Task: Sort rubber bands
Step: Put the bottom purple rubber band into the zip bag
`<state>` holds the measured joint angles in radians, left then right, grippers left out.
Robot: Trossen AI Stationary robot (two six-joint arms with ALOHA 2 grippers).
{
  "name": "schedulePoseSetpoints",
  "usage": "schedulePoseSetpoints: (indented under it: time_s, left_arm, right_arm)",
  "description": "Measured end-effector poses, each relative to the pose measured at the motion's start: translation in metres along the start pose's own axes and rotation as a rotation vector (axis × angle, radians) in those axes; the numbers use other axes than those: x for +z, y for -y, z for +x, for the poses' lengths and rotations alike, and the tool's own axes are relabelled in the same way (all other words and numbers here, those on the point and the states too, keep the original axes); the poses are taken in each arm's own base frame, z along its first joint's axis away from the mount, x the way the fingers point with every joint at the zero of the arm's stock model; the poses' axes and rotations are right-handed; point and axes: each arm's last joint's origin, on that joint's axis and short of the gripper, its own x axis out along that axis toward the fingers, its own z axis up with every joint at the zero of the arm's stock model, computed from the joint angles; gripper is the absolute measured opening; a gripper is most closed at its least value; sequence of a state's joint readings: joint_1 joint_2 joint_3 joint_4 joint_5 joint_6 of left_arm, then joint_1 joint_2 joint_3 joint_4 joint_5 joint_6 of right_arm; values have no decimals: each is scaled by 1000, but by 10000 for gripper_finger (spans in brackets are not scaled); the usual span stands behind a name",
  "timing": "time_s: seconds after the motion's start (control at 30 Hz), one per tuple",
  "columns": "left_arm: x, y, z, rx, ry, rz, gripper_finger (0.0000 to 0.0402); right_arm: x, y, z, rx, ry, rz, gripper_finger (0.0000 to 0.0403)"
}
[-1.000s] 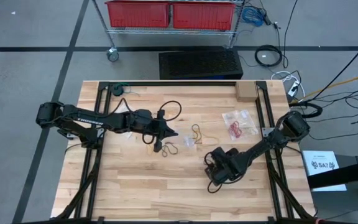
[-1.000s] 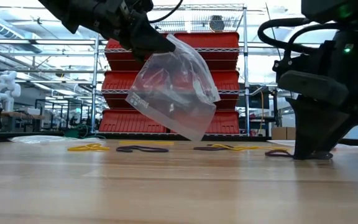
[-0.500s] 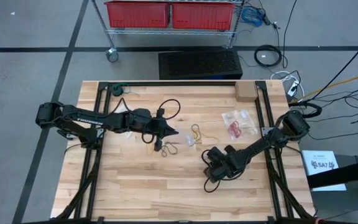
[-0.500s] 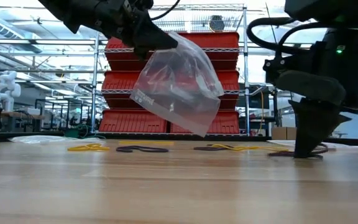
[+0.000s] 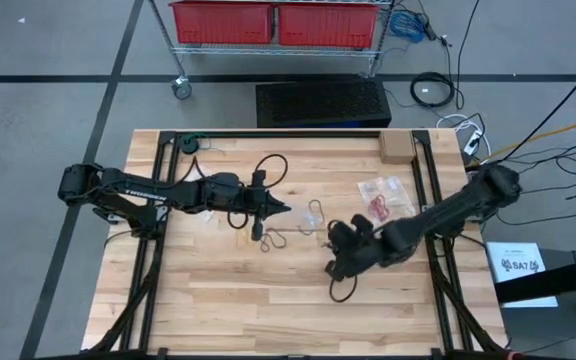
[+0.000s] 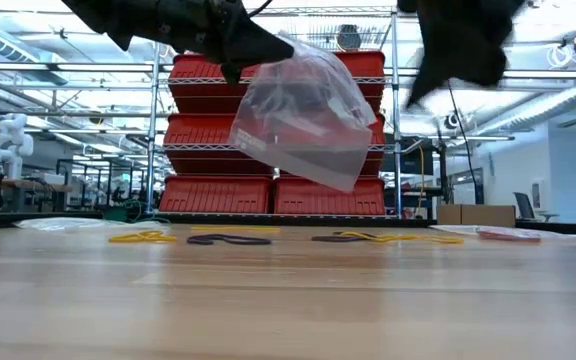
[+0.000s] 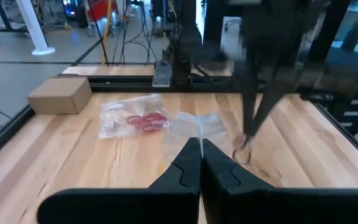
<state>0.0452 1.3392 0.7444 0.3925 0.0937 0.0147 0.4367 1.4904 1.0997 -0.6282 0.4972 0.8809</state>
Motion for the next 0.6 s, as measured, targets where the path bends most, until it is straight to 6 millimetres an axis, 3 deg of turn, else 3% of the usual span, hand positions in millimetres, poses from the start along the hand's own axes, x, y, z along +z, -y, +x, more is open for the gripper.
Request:
schedulePoseSetpoints:
  time_s: [0.23, 0.47, 0.6]
  left_arm:
    - [7, 1, 0, -27, 69, -1, 0]
    - [6, 1, 0, -31, 66, -10, 0]
    - [7, 1, 0, -33, 70, -10, 0]
  right_arm:
    - [50, 9, -40, -16, 205, -162, 0]
    - [94, 10, -60, -30, 348, -299, 0]
    - [108, 12, -67, -34, 394, -328, 0]
